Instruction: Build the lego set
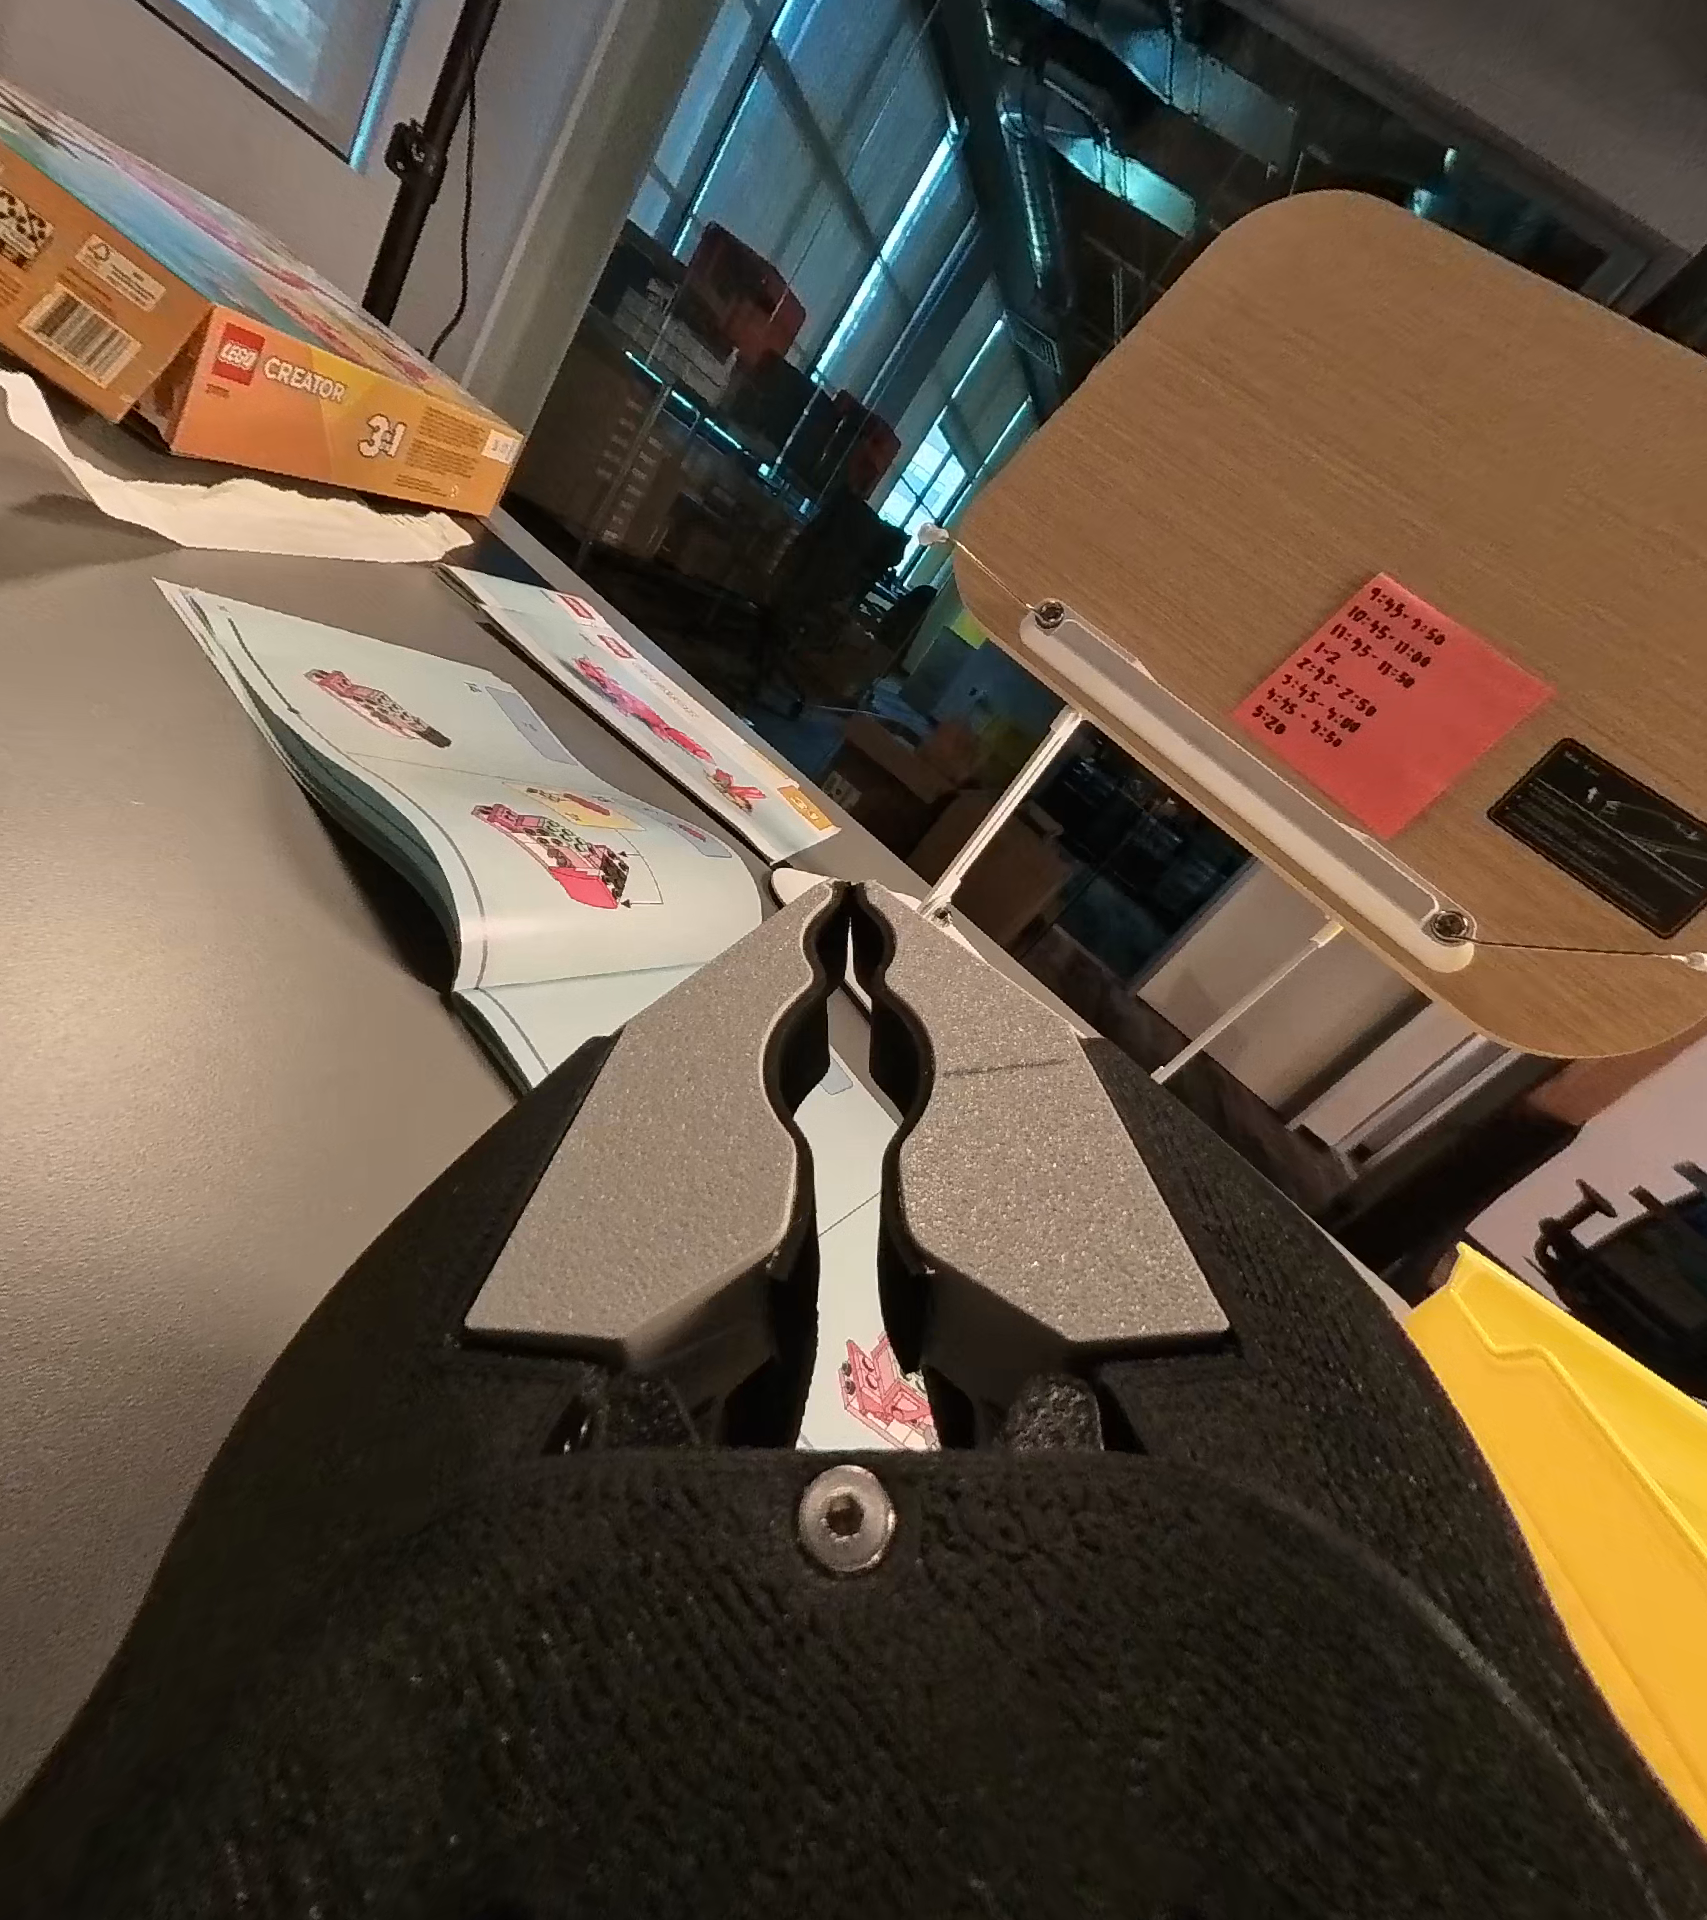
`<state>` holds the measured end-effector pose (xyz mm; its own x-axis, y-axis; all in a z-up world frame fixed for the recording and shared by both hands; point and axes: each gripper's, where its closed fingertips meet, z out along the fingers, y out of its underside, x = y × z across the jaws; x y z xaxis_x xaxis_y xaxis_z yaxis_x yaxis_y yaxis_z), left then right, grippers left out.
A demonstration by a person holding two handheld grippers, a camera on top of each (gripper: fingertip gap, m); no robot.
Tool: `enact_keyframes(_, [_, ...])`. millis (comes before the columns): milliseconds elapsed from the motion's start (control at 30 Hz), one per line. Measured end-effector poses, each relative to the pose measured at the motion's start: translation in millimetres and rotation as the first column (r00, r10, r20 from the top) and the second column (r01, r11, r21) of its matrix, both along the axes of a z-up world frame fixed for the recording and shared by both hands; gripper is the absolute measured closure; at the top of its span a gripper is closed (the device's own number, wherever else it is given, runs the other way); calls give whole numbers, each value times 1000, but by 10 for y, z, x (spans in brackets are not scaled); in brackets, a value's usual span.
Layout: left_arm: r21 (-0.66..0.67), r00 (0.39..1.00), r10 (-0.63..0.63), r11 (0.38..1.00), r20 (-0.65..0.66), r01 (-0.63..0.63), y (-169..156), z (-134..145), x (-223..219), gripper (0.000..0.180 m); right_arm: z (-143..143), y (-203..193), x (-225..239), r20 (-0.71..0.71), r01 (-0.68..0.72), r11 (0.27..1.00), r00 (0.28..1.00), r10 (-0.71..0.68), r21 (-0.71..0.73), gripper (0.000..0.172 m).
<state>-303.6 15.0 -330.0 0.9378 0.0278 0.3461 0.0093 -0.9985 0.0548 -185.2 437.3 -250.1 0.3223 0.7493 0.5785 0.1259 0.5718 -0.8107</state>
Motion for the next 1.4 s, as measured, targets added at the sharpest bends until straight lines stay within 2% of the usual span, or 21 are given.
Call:
enact_keyframes(133, [172, 965, 67, 985, -252, -23, 181, 131, -479, 162, 0, -2, -2, 1, -1, 1000, 1000, 1, 0, 172])
enact_keyframes(167, [178, 951, 86, 983, -298, -33, 179, 148, -574, 158, -1, -3, -4, 2, -1, 1000, 1000, 1, 1, 172])
enact_keyframes(300, [43, 893, 93, 996, -441, -83, -54, 79, -848, 120, -5, -6, -8, 6, -2, 1000, 1000, 2, 2, 172])
enact_keyframes(333, [20, 885, 87, 996, -457, -88, -91, 50, -881, 115, -5, -7, -9, 6, -2, 1000, 1000, 2, 2, 172])
enact_keyframes(467, [-1, 904, 98, 994, -417, -108, -118, -55, -838, 117, -9, -11, -13, 10, -4, 1000, 1000, 4, 4, 172])
enact_keyframes(567, [10, 930, 106, 994, -353, -109, -86, -90, -742, 132, -14, -17, -18, 14, -5, 1000, 1000, 5, 7, 172])
enact_keyframes(700, [31, 942, 91, 996, -322, -86, -7, -97, -648, 136, -12, -15, -17, 13, -5, 1000, 1000, 5, 5, 172])
enact_keyframes(900, [127, 995, 30, 992, -94, -18, 270, -22, -179, 139, -12, -23, -18, 12, -9, 1000, 1000, 9, 6, 172])
enact_keyframes(1033, [190, 977, 120, 978, -176, -86, 351, 87, -350, 139, -10, -24, -17, 10, -11, 1000, 1000, 11, 4, 172])
enact_keyframes(1167, [92, 925, 184, 982, -331, -163, 81, 106, -642, 134, -10, -24, -17, 11, -11, 1000, 1000, 11, 4, 172])
enact_keyframes(1267, [58, 920, 204, 979, -336, -196, -40, 88, -662, 127, -12, -25, -18, 12, -11, 1000, 1000, 11, 4, 172])
enact_keyframes(1400, [50, 920, 230, 973, -318, -226, -113, 65, -651, 135, -13, -26, -18, 13, -12, 1000, 1000, 11, 5, 172])
